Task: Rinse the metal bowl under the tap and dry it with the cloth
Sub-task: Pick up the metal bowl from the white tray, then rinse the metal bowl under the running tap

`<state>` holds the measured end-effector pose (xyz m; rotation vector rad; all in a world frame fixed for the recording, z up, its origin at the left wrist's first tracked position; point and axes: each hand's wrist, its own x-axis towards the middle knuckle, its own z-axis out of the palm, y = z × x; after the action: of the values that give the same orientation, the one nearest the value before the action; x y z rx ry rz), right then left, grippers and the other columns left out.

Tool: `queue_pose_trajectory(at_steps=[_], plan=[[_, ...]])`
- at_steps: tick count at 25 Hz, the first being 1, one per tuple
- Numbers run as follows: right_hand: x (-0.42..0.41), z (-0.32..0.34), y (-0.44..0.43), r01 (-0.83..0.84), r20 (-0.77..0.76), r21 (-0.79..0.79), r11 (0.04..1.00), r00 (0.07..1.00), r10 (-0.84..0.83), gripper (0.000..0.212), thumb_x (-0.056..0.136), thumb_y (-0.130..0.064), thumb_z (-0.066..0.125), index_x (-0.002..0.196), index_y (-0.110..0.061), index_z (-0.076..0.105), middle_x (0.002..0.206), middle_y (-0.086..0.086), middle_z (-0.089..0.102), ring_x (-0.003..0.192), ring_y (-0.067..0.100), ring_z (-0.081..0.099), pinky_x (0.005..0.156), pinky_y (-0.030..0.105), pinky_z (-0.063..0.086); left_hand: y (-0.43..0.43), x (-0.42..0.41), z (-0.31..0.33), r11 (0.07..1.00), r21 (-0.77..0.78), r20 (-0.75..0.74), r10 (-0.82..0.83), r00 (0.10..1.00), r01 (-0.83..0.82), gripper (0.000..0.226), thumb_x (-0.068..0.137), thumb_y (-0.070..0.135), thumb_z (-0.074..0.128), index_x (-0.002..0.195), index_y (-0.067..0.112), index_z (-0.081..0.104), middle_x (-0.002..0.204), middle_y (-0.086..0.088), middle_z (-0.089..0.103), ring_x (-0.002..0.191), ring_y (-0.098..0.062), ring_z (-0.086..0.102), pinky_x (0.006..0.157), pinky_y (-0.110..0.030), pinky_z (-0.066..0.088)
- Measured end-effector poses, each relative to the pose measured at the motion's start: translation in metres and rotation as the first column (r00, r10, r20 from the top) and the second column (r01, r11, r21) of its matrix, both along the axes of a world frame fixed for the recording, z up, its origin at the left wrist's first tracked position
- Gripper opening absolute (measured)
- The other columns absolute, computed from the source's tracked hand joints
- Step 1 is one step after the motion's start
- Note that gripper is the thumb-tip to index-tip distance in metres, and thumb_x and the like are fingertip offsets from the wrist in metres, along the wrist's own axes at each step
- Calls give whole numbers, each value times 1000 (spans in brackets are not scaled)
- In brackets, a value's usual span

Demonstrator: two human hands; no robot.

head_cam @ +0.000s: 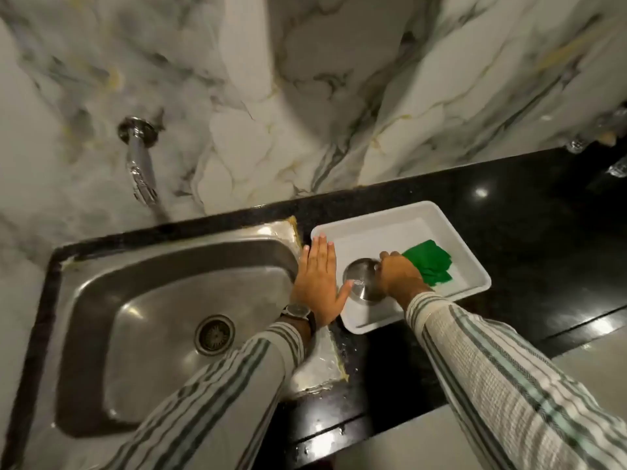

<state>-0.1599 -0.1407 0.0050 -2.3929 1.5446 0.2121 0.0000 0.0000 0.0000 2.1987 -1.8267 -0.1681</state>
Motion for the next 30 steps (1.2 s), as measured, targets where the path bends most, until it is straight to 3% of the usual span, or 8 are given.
queue_pose_trajectory(at_steps=[6,12,14,18,22,27,30], plan=[[-19,-34,-3,173,62,69,982,982,-177,24,102,-19,52,122,-10,61,110,22,74,102,42,71,86,44,57,-3,-18,-49,994,100,-31,-36,999,39,92,101,59,33,165,-5,21,176,-26,13,166,-40,11,133,-57,17],[-26,-39,-3,164,157,41,986,973,-168,19,100,-18,59,111,-4,67,93,20,77,84,39,73,73,40,57,3,-3,-47,996,91,-43,0,999,4,92,103,60,36,167,-2,14,178,-23,6,166,-38,7,134,-55,15],[-22,-24,4,189,190,30,982,963,-191,18,96,-15,65,107,-1,69,86,18,76,79,36,71,70,40,58,4,24,-27,998,55,-1,43,999,-43,92,104,61,33,168,-1,12,178,-23,5,166,-38,5,134,-56,13],[4,28,14,264,338,-23,964,910,-241,13,95,-11,67,100,0,71,73,11,64,66,28,55,67,32,44,10,117,53,982,-76,138,184,973,-175,91,104,60,30,167,-4,13,177,-26,7,166,-40,6,134,-57,11],[50,73,14,267,465,-82,960,862,-200,16,92,-15,70,99,-2,75,82,22,77,75,42,71,73,41,53,30,219,140,930,-164,304,364,881,-327,92,103,58,28,166,-6,10,176,-29,4,166,-42,5,135,-57,6],[136,110,38,134,550,34,990,825,-131,13,86,-19,72,89,-7,78,72,12,75,74,37,75,71,38,62,62,298,191,862,-186,379,505,775,-471,92,103,56,31,166,-7,11,176,-31,7,165,-44,7,135,-58,7],[185,115,63,51,531,123,991,840,-109,19,84,-26,74,89,-9,79,85,14,80,84,33,76,77,34,60,68,312,185,877,-122,353,476,805,-465,91,104,55,33,167,-5,5,176,-29,1,166,-43,2,135,-56,4]])
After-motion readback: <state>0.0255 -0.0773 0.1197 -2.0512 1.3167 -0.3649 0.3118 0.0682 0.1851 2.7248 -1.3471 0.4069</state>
